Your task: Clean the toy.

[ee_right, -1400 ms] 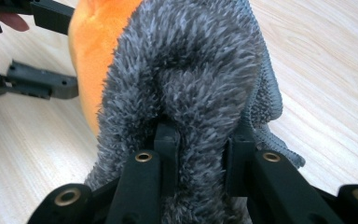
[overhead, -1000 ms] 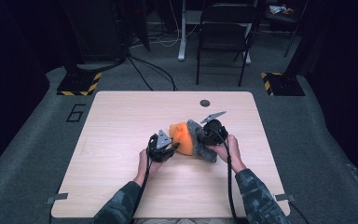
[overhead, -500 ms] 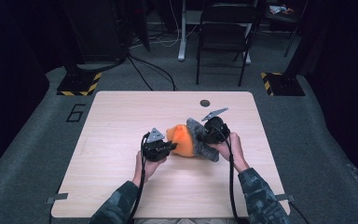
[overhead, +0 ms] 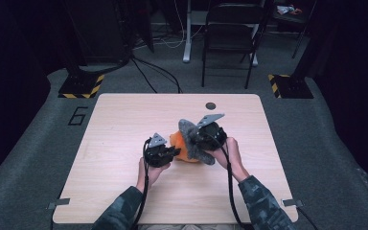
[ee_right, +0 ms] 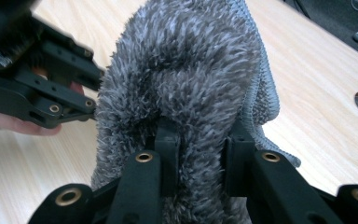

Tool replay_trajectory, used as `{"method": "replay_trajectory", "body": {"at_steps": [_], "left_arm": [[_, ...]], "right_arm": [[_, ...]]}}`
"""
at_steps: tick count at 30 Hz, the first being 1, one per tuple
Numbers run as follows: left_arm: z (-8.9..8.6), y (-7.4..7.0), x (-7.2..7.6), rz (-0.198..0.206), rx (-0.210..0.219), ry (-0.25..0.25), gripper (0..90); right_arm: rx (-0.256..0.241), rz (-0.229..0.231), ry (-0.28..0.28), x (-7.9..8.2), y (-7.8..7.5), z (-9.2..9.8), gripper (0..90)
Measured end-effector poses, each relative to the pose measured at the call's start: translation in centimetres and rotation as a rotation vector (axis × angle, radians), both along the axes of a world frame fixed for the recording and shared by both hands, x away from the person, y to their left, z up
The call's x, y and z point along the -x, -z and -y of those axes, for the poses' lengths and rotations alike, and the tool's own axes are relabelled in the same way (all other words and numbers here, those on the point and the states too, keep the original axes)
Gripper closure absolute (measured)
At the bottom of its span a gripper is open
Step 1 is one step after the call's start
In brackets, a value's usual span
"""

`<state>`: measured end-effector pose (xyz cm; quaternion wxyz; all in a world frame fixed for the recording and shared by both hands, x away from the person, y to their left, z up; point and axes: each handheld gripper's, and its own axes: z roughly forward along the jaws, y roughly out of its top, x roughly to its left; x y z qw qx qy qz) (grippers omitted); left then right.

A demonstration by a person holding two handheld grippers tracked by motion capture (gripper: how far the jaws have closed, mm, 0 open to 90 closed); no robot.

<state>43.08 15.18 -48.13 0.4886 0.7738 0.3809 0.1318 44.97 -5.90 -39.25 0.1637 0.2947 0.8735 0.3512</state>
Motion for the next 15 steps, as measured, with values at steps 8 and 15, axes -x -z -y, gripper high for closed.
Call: {"method": "replay_trajectory", "body": {"at_steps": [8,15], "left_arm": [[0.8,0.6,0.7,0.074,-0.085,-0.003,78.6],[1.1,0.5,0.7,0.107,-0.104,0.009,79.0]], "right_arm": [[0.107,0.028,0.02,-0.5,2.3,-0.4,71.7],[0.1,-0.026,0.033,-1.4,2.3,1.2,70.9]]}}
